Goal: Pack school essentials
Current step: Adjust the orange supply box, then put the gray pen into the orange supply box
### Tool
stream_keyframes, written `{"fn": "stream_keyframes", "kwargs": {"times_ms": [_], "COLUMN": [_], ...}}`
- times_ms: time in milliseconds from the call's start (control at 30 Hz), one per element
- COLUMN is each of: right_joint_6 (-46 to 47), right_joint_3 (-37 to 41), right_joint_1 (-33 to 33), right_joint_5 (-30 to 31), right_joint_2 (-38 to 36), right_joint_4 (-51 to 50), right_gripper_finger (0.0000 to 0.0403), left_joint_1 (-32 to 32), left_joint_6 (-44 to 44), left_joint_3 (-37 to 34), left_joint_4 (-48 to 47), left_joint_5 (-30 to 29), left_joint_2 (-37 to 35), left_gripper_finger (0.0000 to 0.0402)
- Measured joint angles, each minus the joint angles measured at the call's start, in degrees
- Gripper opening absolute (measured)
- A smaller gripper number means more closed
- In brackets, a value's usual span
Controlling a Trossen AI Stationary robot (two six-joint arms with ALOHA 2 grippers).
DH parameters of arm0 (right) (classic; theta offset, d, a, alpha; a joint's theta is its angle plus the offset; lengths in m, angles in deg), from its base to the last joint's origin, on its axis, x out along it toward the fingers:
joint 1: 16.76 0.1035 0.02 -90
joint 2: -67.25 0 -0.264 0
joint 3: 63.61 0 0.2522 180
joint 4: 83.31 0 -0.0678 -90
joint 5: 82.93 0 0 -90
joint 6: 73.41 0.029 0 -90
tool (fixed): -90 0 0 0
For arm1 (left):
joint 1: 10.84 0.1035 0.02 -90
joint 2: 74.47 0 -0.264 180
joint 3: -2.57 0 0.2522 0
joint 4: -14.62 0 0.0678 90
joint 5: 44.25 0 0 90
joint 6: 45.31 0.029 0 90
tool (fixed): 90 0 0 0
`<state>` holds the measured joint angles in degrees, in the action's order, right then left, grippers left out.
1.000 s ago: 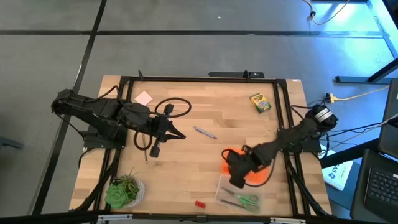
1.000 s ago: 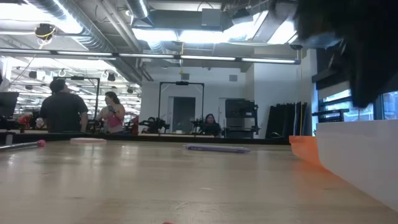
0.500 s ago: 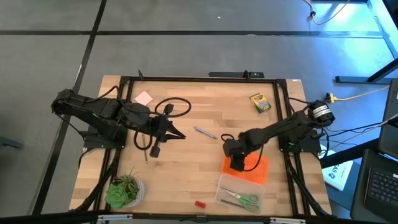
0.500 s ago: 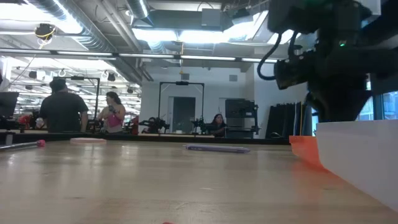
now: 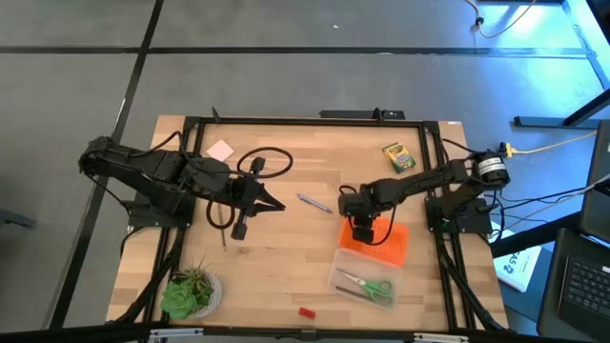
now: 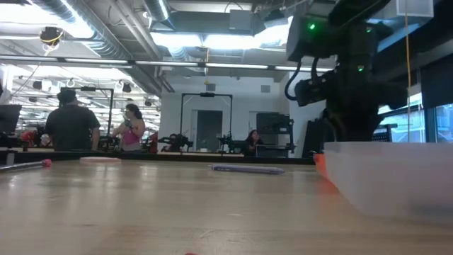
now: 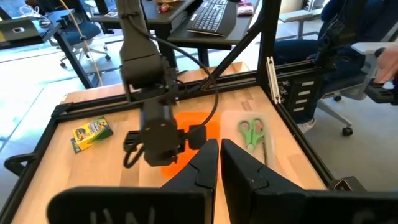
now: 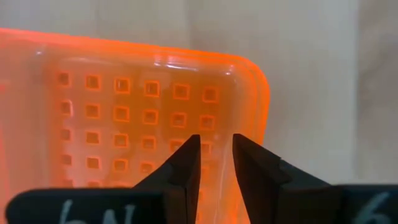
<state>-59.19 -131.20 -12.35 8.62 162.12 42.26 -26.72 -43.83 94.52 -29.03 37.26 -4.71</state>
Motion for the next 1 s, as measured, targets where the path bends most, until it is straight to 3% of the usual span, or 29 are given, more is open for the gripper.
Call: {"fn": "stream_keyframes", "kwargs": {"times_ms": [467, 800, 1000], "right_joint_6": [-9.34, -5.45, -8.58], "right_joint_3": [-0.83, -11.73, -14.71], "right_joint_1": [-10.87, -7.84, -3.65], "right_joint_5": [2.08, 0.28, -3.39], "right_joint_2": [-0.08, -7.37, -6.14], "right_joint_4": [-0.74, -1.46, 9.06], "right_gripper_finger": [0.0097, 0.0097, 0.0097], "left_joint_1": [0.0, 0.0, 0.0], "left_joint_6": [0.0, -4.26, -4.43], "left_joint_3": [0.0, 0.0, -0.01], "left_joint_4": [-0.05, -5.83, -7.04], "left_joint_5": [-1.52, -1.55, -1.55], "left_joint_2": [0.0, 0.0, 0.0], "left_gripper_finger": [0.0014, 0.0014, 0.0014]}}
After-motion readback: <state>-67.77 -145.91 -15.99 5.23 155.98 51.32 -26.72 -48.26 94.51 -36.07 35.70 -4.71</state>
